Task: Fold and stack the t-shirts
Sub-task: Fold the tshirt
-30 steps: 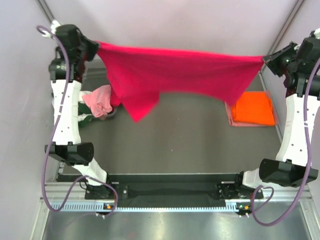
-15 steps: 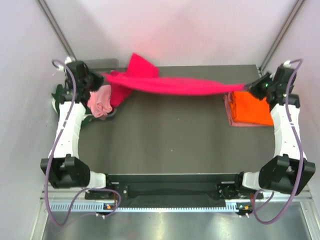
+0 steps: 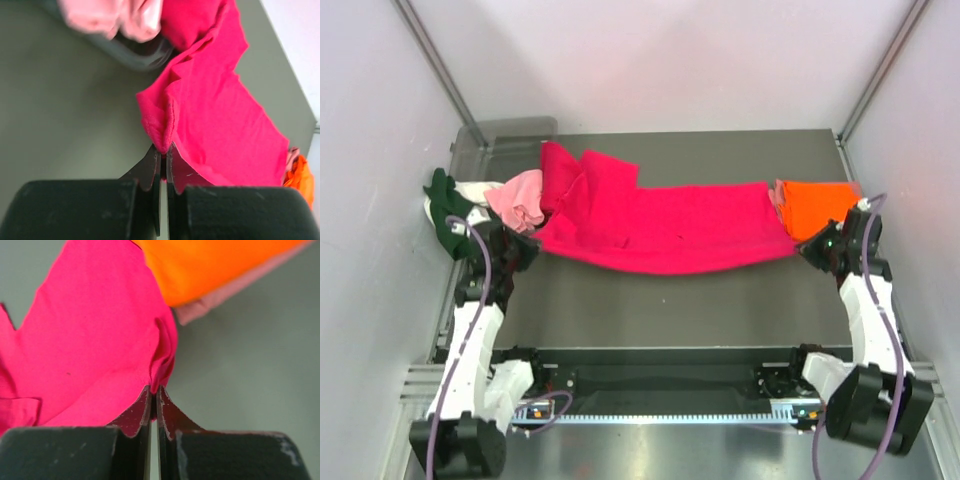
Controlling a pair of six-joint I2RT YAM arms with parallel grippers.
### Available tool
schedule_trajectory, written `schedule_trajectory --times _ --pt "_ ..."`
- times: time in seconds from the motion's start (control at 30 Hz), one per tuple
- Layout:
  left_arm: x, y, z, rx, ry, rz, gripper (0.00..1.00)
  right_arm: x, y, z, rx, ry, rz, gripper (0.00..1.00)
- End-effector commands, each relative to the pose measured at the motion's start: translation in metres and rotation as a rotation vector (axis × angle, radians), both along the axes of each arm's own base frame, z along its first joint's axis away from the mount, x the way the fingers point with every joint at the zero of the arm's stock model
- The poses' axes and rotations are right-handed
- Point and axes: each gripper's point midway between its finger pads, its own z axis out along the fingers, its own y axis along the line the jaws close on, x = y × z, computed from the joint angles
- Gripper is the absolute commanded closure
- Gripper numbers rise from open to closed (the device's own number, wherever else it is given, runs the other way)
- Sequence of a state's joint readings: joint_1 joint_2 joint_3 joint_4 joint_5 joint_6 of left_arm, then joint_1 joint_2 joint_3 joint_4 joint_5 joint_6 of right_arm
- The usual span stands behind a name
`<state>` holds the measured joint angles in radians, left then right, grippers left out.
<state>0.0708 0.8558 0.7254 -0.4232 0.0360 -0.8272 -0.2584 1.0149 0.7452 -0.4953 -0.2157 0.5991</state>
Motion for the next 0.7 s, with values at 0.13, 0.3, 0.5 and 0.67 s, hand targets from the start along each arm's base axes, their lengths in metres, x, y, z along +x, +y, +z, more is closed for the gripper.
schedule_trajectory --times 0.13,0.3,0.5,0.67 --pt "-0.053 0.016 -0.020 0.078 0.018 0.073 1.00 -0.044 -0.009 -0.025 -0.095 0.005 -0.051 1.00" --pt "-0.080 0.012 -0.025 0.006 0.030 0.124 1.00 -0.074 -0.013 -0.037 -0.094 0.051 -0.153 0.99" --pt "-0.098 0.025 -0.051 -0.045 0.154 0.279 0.72 -0.092 -0.021 -0.039 -0.069 0.026 -0.315 0.68" --pt "-0.101 0.023 -0.050 -0.042 0.183 0.269 0.17 -0.089 -0.027 -0.015 -0.103 -0.067 -0.331 0.40"
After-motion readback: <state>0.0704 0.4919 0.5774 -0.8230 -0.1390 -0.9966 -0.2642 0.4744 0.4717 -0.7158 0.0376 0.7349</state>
